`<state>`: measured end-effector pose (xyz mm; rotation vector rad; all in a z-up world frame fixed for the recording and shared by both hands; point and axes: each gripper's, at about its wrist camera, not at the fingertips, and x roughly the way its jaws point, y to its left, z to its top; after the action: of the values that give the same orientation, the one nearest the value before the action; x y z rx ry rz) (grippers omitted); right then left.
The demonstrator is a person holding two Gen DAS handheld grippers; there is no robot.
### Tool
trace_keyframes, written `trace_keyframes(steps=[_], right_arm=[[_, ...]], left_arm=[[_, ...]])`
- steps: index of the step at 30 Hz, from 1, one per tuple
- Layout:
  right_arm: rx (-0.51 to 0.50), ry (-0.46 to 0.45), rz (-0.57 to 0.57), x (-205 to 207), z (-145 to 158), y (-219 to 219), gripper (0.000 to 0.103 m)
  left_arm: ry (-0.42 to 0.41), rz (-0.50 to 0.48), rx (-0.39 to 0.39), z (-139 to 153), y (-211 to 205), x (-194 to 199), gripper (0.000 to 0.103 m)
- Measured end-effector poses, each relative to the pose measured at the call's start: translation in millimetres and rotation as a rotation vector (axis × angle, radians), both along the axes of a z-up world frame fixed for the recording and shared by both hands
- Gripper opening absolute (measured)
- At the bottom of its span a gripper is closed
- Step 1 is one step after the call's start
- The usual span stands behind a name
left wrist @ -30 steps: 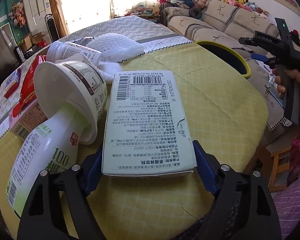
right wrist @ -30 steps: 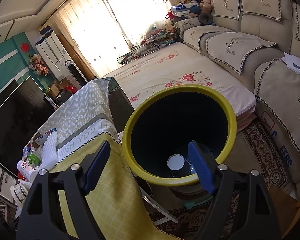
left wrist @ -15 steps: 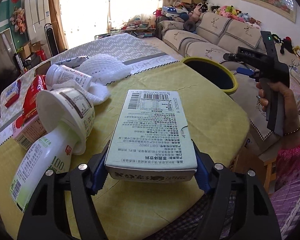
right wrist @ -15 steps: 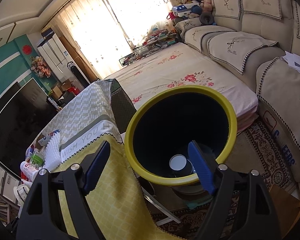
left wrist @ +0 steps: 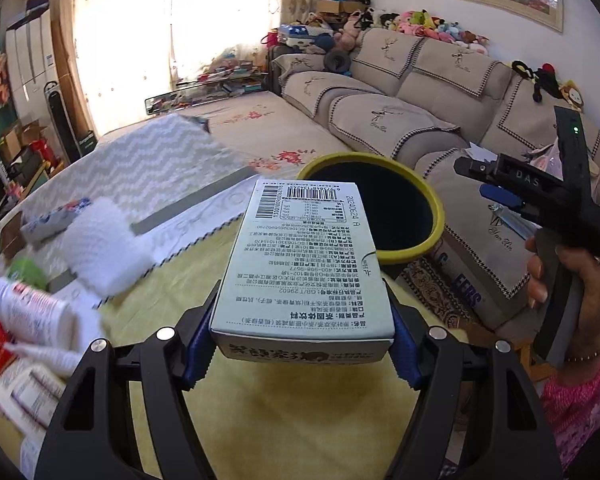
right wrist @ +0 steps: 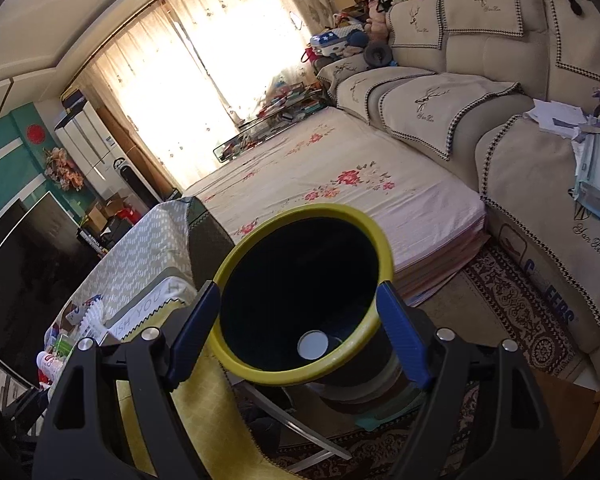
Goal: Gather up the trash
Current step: 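Carry the white box over the bin and open the left tool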
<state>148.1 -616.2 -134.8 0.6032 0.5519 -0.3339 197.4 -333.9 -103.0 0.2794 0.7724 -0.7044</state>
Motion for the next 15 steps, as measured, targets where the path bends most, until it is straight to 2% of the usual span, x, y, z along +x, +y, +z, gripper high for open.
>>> trace_keyframes(steps=[6, 12, 15], right_arm=[[-0.012, -0.003, -0.095, -26, 3, -32, 0.078], [0.000, 0.009, -0.134, -38, -3, -52, 0.078], [0.009, 0.015, -0.140, -39, -6, -56, 0.078]], left_arm=[[0.023, -0.102, 0.044, -9, -93, 31, 0.071], [0.066, -0.122, 0.098, -28, -158, 67, 0.071], [0.077, -0.116, 0.115, -36, -178, 83, 0.071]])
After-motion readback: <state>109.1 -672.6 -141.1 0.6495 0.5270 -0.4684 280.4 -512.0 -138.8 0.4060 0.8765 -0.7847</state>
